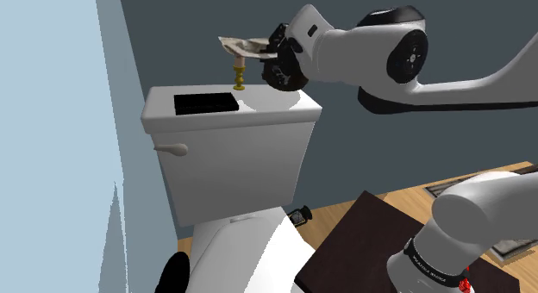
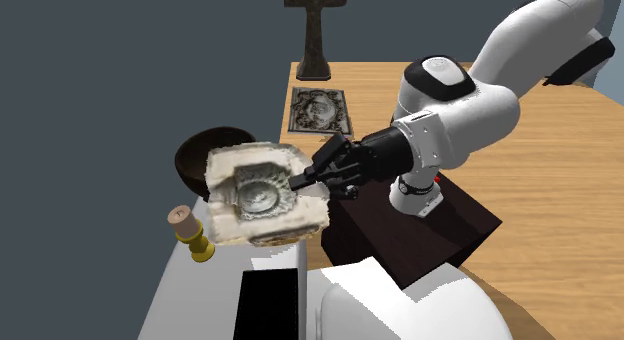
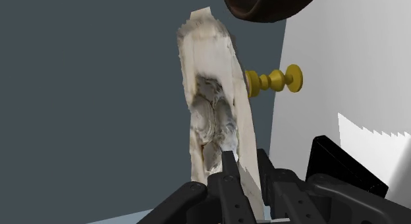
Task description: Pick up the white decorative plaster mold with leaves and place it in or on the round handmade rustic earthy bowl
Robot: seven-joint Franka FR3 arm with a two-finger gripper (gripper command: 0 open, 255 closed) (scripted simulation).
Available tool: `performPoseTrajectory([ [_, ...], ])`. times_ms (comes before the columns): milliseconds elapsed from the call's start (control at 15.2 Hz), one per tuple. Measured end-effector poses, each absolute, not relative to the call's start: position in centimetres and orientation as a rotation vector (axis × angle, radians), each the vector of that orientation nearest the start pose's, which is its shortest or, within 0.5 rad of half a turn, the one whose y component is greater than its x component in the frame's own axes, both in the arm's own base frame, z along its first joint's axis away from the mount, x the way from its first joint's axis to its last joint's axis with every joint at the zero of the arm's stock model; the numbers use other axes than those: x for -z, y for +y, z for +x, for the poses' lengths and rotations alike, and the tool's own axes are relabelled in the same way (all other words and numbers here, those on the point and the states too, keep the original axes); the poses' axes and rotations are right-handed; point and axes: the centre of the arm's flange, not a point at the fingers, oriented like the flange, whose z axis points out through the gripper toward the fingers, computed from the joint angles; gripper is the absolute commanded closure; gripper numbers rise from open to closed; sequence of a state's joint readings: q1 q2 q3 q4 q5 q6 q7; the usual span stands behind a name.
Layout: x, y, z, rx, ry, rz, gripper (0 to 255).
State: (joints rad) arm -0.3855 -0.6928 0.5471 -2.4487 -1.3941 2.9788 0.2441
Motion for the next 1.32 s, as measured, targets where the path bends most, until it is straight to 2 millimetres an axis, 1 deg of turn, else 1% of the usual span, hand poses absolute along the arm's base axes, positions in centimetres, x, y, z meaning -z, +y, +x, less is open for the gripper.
performPoseTrajectory([
  [396,-59.6,17.4,38.8,-0.989,1.179,1.492,255],
  [462,-59.8,17.4,38.8,-0.989,1.179,1.492,255],
  [528,-60.0,16.8,38.8,-0.988,1.179,1.492,255],
  [726,-59.8,13.8,39.8,-0.988,1.178,1.494,255],
  [792,-59.9,12.3,40.0,-0.987,1.178,1.494,255],
  [858,-60.2,11.2,40.3,-0.988,1.178,1.493,255],
  [1056,-60.0,7.2,40.8,-0.990,1.175,1.493,255],
  [1320,-60.4,2.2,42.1,-1.009,1.165,1.503,255],
])
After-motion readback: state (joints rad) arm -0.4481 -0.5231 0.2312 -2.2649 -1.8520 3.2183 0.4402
